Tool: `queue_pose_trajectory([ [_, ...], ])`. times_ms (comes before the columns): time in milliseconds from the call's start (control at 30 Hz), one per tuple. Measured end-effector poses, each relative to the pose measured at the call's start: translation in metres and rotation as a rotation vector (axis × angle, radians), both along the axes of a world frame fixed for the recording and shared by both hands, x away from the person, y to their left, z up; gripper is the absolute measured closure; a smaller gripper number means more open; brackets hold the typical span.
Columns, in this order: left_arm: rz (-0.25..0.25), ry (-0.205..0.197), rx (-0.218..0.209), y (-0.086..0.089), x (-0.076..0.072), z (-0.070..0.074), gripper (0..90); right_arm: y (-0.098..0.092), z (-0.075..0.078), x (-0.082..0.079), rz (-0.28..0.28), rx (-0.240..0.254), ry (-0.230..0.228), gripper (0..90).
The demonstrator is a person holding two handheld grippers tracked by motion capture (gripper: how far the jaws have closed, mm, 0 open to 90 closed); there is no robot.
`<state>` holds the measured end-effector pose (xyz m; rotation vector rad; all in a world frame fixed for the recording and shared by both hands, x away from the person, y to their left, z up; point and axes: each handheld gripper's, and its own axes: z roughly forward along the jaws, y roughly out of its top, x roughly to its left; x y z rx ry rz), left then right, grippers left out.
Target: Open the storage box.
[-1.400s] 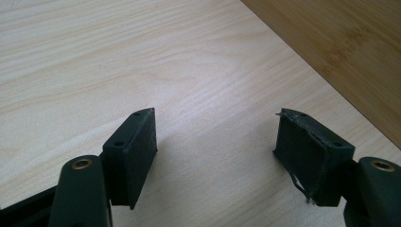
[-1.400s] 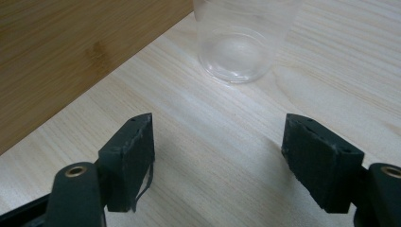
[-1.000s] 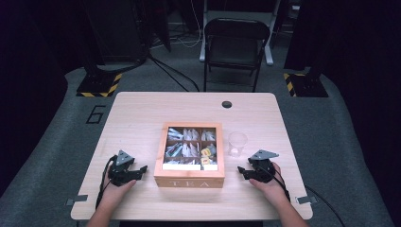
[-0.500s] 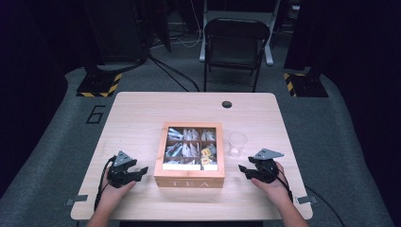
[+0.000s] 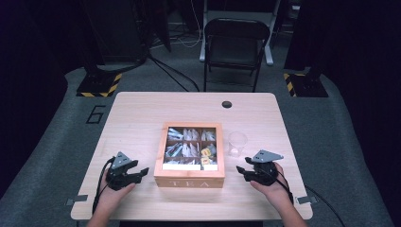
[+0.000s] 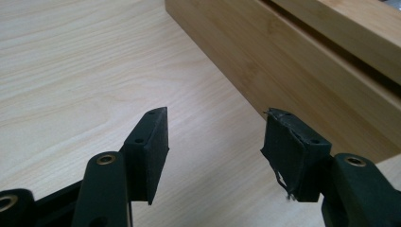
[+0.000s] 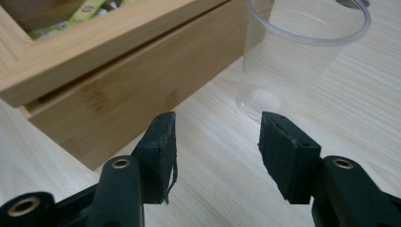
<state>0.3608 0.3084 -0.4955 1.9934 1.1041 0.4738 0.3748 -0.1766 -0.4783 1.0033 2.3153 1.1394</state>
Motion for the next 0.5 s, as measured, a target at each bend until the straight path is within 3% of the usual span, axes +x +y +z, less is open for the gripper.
queue_pose_trajectory([
  [233,-0.033,-0.009,0.009,-0.004,-0.005,0.005,42.4,0.003,0.003,-0.010,0.014,0.053,0.026,47.4],
  [500,-0.038,-0.016,-0.001,-0.004,-0.012,0.010,44.3,0.006,0.010,-0.023,0.048,0.082,0.010,50.3],
])
